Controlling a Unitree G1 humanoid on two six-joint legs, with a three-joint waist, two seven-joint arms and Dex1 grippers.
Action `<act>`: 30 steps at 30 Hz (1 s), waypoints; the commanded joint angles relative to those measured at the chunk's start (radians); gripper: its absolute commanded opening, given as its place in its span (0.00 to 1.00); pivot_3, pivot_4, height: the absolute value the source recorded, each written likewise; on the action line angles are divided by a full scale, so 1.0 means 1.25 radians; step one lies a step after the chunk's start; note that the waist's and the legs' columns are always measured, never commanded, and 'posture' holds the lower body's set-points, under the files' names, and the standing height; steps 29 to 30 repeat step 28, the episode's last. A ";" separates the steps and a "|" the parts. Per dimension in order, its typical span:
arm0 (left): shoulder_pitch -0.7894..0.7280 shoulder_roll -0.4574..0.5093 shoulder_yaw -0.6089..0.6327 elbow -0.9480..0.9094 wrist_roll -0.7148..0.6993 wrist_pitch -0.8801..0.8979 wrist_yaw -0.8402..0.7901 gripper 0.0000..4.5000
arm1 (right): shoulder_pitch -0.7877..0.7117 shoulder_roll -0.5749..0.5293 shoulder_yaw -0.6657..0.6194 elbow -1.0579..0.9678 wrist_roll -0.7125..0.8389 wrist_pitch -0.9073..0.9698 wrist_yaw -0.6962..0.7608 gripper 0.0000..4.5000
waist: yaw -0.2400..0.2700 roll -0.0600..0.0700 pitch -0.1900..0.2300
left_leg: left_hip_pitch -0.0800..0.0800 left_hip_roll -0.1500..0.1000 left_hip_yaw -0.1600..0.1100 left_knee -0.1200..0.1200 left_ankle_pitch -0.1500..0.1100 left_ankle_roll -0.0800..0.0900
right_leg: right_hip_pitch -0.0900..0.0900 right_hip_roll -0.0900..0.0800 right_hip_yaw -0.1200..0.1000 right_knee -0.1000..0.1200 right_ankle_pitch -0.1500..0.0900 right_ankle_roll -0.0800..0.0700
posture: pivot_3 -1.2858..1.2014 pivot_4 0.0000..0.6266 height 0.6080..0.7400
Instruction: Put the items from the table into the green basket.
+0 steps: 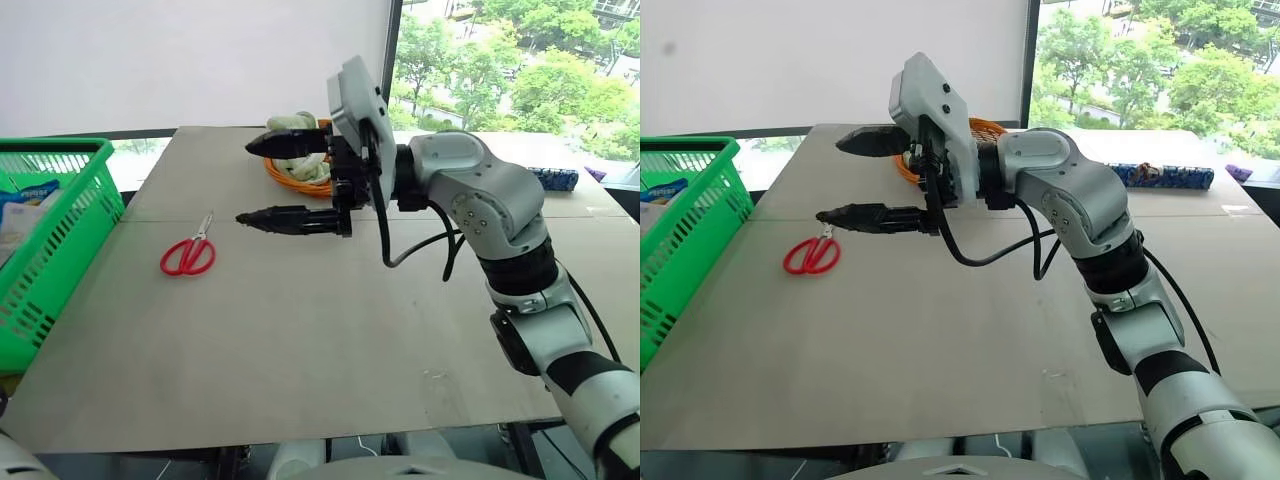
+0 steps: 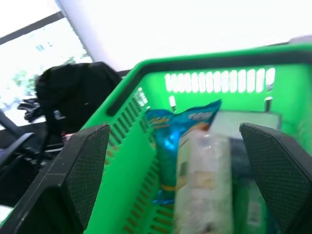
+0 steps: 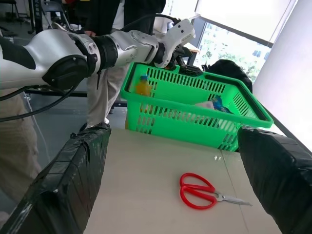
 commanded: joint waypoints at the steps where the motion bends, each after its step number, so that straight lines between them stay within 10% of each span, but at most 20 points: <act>1: 0.068 -0.053 0.084 -0.208 -0.087 -0.025 0.000 0.98 | 0.011 -0.019 -0.006 -0.018 -0.022 -0.024 0.005 1.00 | 0.002 0.000 0.000 | 0.001 0.000 -0.001 0.000 0.000 0.000 | 0.000 0.000 0.000 0.000 0.000 0.000 | 0.58 0.00 1.00; 5: 0.250 -0.233 0.149 -0.721 -0.259 0.210 0.040 0.98 | 0.054 -0.035 -0.015 -0.009 -0.067 -0.050 -0.031 1.00 | 0.013 0.001 -0.001 | 0.001 0.000 -0.003 0.000 0.000 0.000 | 0.001 -0.005 0.000 0.002 0.000 0.000 | 0.59 0.00 1.00; 13: 0.384 -0.472 0.025 -1.256 -0.414 0.503 0.210 0.98 | 0.206 -0.150 -0.083 -0.055 -0.102 -0.026 -0.082 1.00 | 0.017 0.001 -0.004 | 0.002 -0.001 -0.003 0.004 0.000 0.000 | 0.002 -0.005 0.003 0.004 0.000 0.000 | 0.56 0.00 1.00; 24: 0.856 -0.561 0.075 -1.566 -0.518 0.595 0.175 0.98 | 0.544 -0.386 -0.251 -0.194 -0.121 0.019 -0.142 1.00 | -0.034 0.014 -0.001 | 0.007 0.003 0.003 0.004 0.000 0.001 | 0.003 0.006 0.009 0.007 -0.004 -0.006 | 0.51 0.00 1.00; 30: 0.902 -0.561 0.072 -1.556 -0.509 0.570 0.149 0.98 | 0.597 -0.403 -0.276 -0.214 -0.125 0.023 -0.157 1.00 | -0.038 0.019 0.003 | 0.021 0.003 0.008 0.003 -0.001 0.001 | 0.014 0.009 0.009 0.006 -0.010 -0.007 | 0.51 0.00 1.00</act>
